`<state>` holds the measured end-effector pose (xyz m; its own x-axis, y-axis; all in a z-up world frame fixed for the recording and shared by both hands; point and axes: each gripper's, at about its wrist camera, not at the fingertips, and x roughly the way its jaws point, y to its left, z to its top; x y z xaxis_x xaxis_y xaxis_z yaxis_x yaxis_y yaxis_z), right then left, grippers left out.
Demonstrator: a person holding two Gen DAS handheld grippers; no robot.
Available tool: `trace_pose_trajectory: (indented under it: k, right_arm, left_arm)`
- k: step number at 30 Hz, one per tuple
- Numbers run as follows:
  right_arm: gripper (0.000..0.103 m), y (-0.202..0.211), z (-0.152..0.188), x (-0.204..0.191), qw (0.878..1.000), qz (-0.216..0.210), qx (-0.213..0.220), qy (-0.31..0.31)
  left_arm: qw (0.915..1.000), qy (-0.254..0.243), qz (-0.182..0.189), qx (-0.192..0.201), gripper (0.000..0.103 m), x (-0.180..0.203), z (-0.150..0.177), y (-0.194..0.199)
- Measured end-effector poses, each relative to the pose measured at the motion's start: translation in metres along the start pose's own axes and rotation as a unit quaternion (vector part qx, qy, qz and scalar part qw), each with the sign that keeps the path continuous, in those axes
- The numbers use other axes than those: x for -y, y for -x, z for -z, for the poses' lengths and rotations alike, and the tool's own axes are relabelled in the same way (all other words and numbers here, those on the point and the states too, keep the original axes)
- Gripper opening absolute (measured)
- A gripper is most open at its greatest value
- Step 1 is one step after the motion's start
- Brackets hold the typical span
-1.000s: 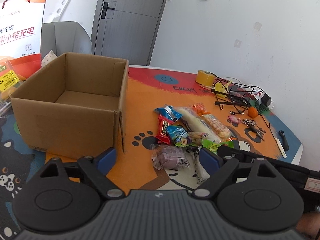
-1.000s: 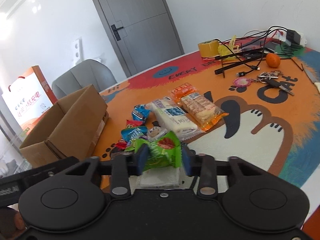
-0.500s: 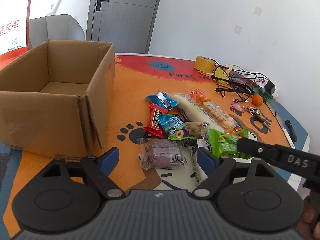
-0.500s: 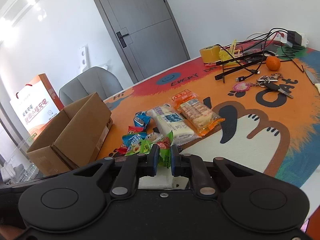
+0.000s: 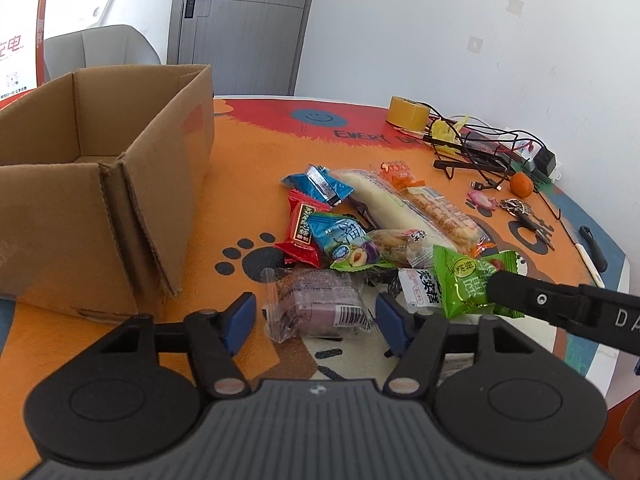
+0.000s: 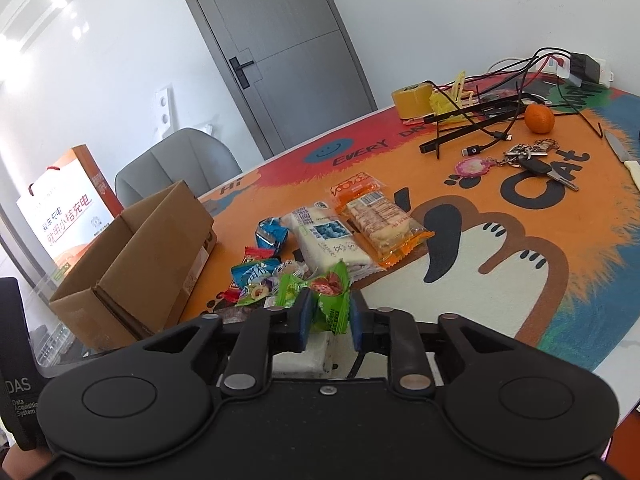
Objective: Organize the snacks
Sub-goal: 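Grasp the green-and-red snack pack with the right gripper while the left grasps the purple pastry, then carry both snacks over the box and open both grippers to drop them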
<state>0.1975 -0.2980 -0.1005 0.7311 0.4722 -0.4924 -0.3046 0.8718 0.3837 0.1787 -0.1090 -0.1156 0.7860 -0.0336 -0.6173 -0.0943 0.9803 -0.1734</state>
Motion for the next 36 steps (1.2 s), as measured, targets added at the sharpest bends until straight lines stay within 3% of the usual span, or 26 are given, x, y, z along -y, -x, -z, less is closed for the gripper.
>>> trace_pose_trajectory:
  k: [3,6,10,11,12,18,24,36]
  right_arm:
    - [0.051,-0.005,0.001,-0.003,1.000,-0.004,-0.011,0.006]
    - [0.057,-0.010,0.002,-0.005,1.000,-0.001,-0.013,0.008]
    - [0.055,-0.018,0.002,-0.005,1.000,-0.002,-0.019,0.003]
    - [0.052,-0.020,0.003,-0.005,1.000,-0.001,-0.020,0.002]
    - [0.037,-0.022,0.004,-0.004,1.000,0.000,-0.023,0.000]
    - [0.035,-0.015,0.002,-0.003,1.000,0.016,-0.011,-0.008]
    - [0.035,0.003,-0.007,-0.016,1.000,0.004,0.020,0.008]
    - [0.035,0.011,-0.015,-0.048,0.999,-0.018,0.036,0.033]
  left_arm:
    - [0.9999,-0.007,0.007,0.004,0.054,0.000,0.001,-0.001]
    - [0.9996,-0.016,0.022,0.007,0.044,0.000,0.002,-0.001]
    - [0.9994,-0.012,0.033,0.009,0.039,-0.002,0.003,-0.001]
    - [0.9993,-0.007,0.035,0.007,0.039,-0.003,0.002,0.000]
    - [0.9993,-0.004,0.036,0.006,0.038,-0.004,0.002,0.000]
    - [0.9991,0.002,0.042,0.009,0.038,-0.006,0.001,0.013]
    - [0.9981,0.001,0.046,0.042,0.038,-0.008,-0.006,0.039]
    - [0.9930,0.004,0.044,0.110,0.038,-0.022,-0.028,0.089]
